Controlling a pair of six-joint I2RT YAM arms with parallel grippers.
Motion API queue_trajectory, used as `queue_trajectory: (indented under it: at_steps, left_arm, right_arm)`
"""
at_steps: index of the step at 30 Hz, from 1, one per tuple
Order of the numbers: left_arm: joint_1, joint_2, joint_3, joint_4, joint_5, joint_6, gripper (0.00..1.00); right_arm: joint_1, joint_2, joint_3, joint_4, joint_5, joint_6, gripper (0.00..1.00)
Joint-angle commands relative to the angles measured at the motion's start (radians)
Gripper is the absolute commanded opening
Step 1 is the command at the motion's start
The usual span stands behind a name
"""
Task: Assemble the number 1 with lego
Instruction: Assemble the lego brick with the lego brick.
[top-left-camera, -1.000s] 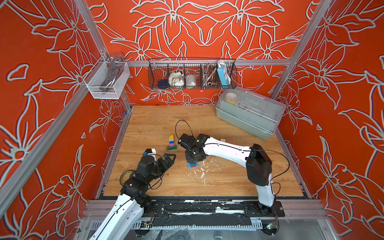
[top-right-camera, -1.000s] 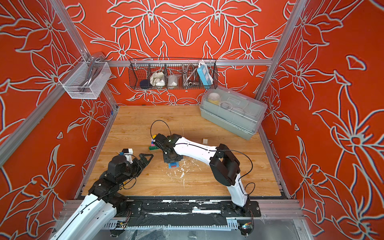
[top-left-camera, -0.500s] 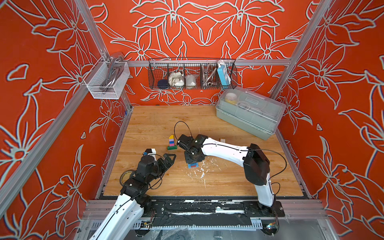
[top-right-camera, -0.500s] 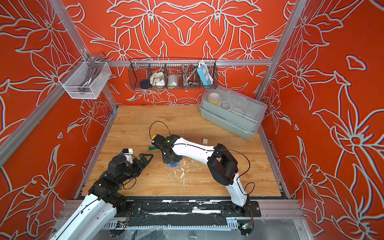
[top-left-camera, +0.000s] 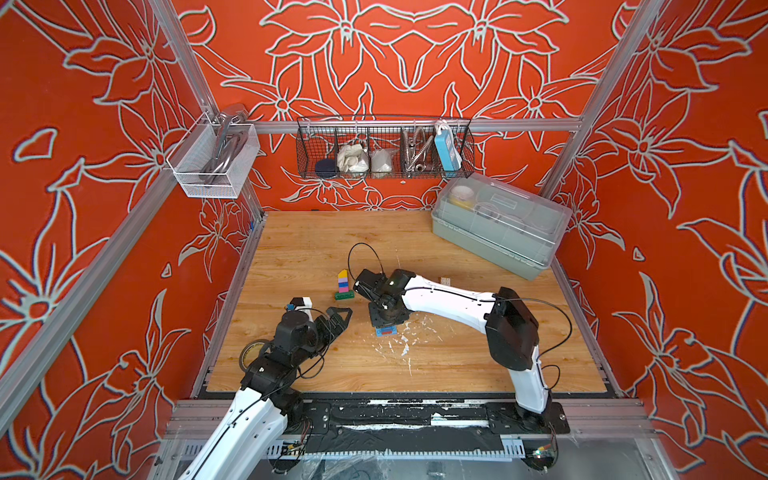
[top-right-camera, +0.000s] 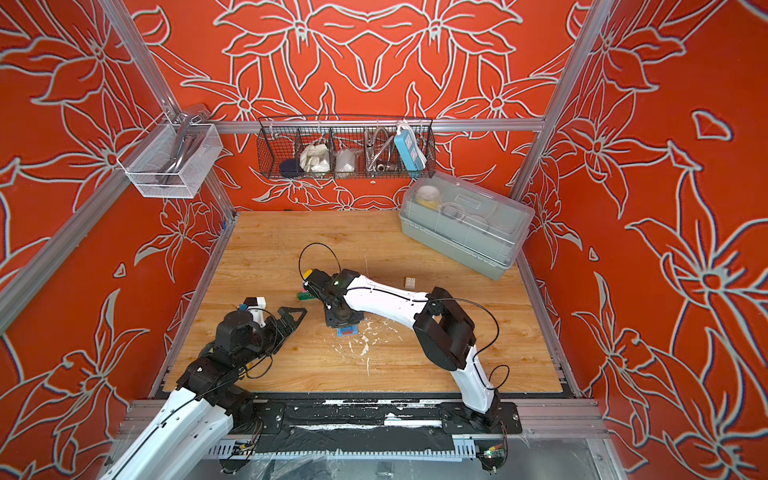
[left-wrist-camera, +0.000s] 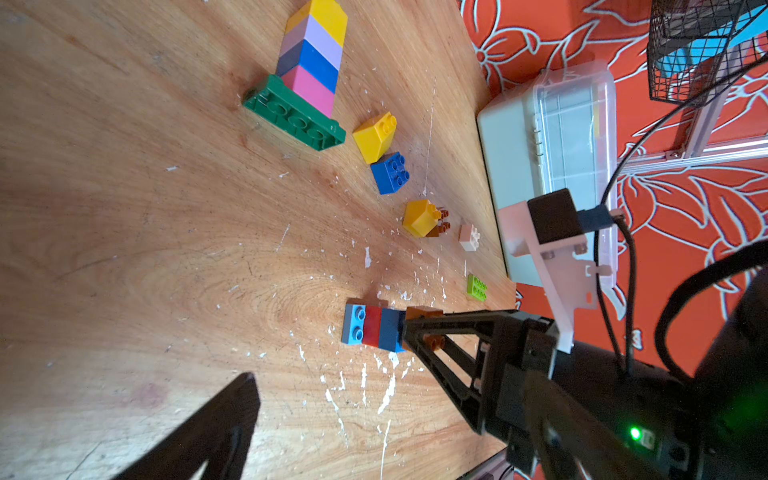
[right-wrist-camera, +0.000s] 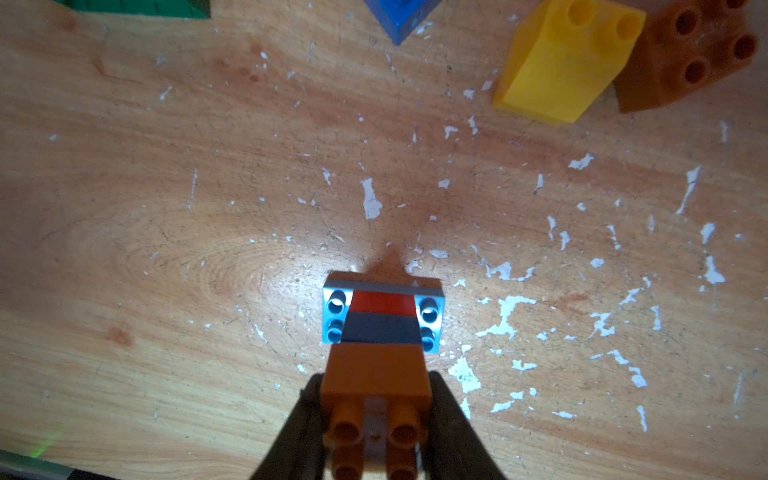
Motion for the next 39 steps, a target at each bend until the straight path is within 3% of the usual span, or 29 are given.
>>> queue_trajectory:
  at_steps: [1, 25, 39]
  left_arm:
    - [0.007, -0.008, -0.003, 0.01, -0.003, 0.005, 0.98]
    - [0.007, -0.027, -0.006, 0.001, -0.007, 0.002, 0.98]
    - [0.007, -0.035, -0.008, -0.005, -0.009, 0.002, 0.98]
  right_arm:
    - [0.017, 0.017, -0.012, -0.027, 0.002, 0.018, 0.19]
    - [0.011, 0.002, -0.05, -0.03, 0.038, 0.039, 0.21]
    - [0.002, 0.099, -0.032, -0.029, 0.006, 0.025, 0.22]
